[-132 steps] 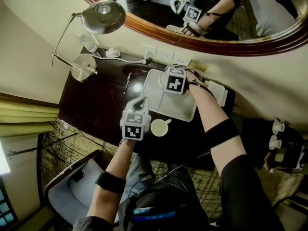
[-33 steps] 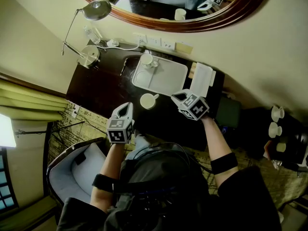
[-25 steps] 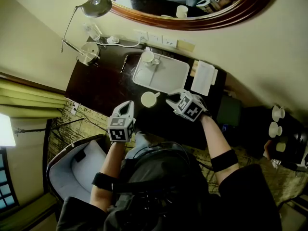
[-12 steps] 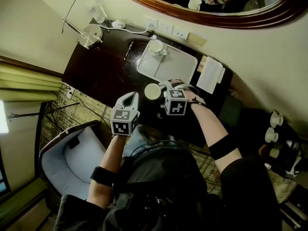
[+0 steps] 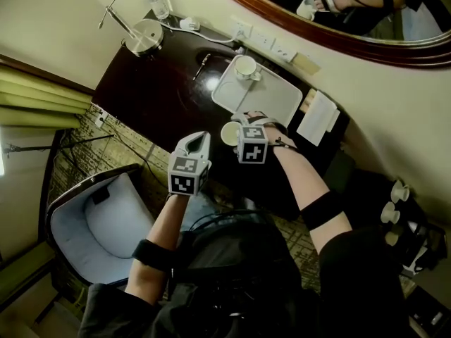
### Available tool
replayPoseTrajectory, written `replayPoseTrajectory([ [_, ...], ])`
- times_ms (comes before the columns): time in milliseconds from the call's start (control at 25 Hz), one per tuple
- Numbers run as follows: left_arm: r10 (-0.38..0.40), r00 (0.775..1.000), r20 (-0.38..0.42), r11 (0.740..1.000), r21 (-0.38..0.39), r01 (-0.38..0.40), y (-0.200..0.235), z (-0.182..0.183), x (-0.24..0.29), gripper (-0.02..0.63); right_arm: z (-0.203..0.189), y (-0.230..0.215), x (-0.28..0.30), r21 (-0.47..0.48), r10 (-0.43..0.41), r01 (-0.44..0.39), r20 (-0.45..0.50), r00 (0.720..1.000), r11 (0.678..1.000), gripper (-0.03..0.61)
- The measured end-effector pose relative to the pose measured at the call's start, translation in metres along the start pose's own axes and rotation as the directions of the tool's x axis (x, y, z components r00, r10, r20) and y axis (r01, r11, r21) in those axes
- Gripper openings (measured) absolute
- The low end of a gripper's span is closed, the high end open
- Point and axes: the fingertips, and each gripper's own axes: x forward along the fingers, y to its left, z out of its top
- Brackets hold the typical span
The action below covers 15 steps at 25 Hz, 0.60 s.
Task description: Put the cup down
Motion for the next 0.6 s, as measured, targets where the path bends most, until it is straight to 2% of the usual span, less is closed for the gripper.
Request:
replayPoseTrajectory([
  [200, 0.009, 1.000, 0.020, 1.000, 0.004, -0.009, 0.009, -0.003, 0.005, -0.014, 0.003, 0.000, 0.015, 0.002, 0.022, -0.022, -0.014, 1.000, 1.000, 0.472],
  [440, -0.031, 0.999, -0.011, 0.999, -0.020, 0.031, 0.001, -0.002, 0.007, -0.014, -0.005, -0.001, 0.032, 0.003, 0.043, -0.043, -0.055, 0.998, 0.999, 0.469],
  [520, -0.033, 0.999, -0.011, 0.999, -0.018, 0.032, 0.002, -0.002, 0.008, -0.014, -0.008, 0.001, 0.036, -0.004, 0.058, -0.058, -0.075, 0.996, 0.998, 0.419],
  [600, -0.036, 0.999, -0.012, 0.999, -0.018, 0.036, 0.003, -0.003, 0.008, -0.014, -0.007, 0.002, 0.037, -0.006, 0.056, -0.057, -0.080, 0.995, 0.998, 0.422],
])
